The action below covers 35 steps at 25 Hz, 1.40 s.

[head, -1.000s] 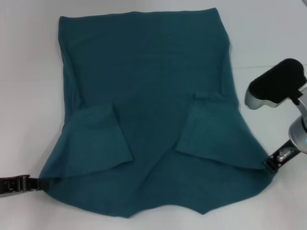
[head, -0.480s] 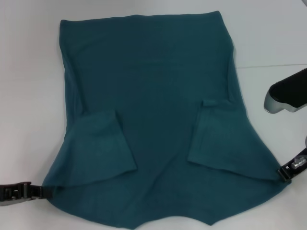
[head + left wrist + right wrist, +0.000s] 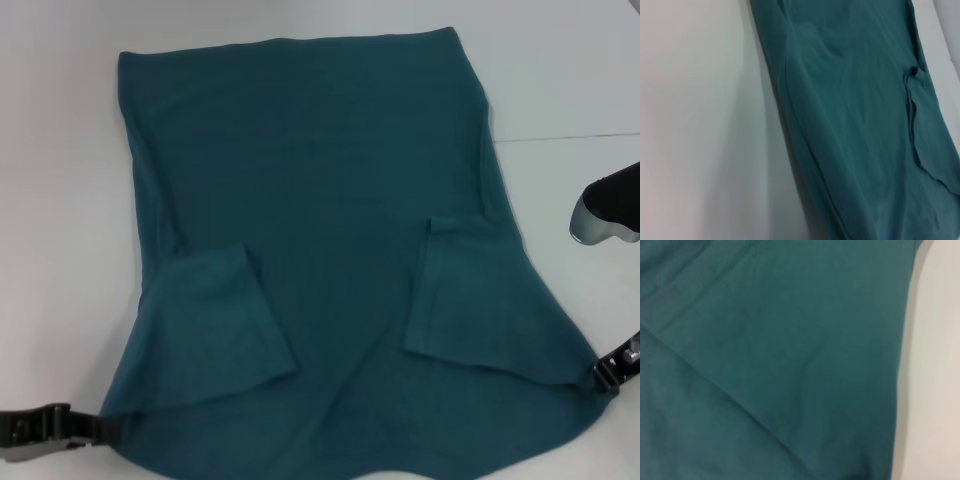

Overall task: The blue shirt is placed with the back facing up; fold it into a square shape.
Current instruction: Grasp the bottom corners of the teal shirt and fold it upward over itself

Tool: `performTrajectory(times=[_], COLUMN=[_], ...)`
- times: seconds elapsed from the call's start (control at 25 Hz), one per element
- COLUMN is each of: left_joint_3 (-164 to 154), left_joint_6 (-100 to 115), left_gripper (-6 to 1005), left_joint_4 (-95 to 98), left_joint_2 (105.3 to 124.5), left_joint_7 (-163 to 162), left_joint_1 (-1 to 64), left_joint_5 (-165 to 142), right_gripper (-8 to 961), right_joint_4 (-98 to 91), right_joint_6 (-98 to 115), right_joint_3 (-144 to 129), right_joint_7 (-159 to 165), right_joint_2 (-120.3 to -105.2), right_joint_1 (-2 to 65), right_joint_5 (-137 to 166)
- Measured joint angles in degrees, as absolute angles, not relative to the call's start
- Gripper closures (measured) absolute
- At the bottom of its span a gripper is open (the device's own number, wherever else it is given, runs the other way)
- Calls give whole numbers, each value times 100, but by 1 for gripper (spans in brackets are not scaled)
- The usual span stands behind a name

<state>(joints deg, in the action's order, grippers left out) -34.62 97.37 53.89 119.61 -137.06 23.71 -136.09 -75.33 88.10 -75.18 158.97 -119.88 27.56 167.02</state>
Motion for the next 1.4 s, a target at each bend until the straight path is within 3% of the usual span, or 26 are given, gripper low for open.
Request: performTrajectory(times=[1.4], left_joint_3=[-3251], left_joint_6=[11669], left_gripper=[997], left_joint_4=[5505], left_joint_2=[11903], left_joint_7=[-14102], left_joint_1=[2215], left_joint_5=[-15244], right_gripper=[951], right_joint_4=[-8024], right_joint_6=[11345], right_joint_3=[-7236], right_joint_7=[14817], right_joint_2=[-11968], right_joint_1=[2669], right_joint_5=[16570])
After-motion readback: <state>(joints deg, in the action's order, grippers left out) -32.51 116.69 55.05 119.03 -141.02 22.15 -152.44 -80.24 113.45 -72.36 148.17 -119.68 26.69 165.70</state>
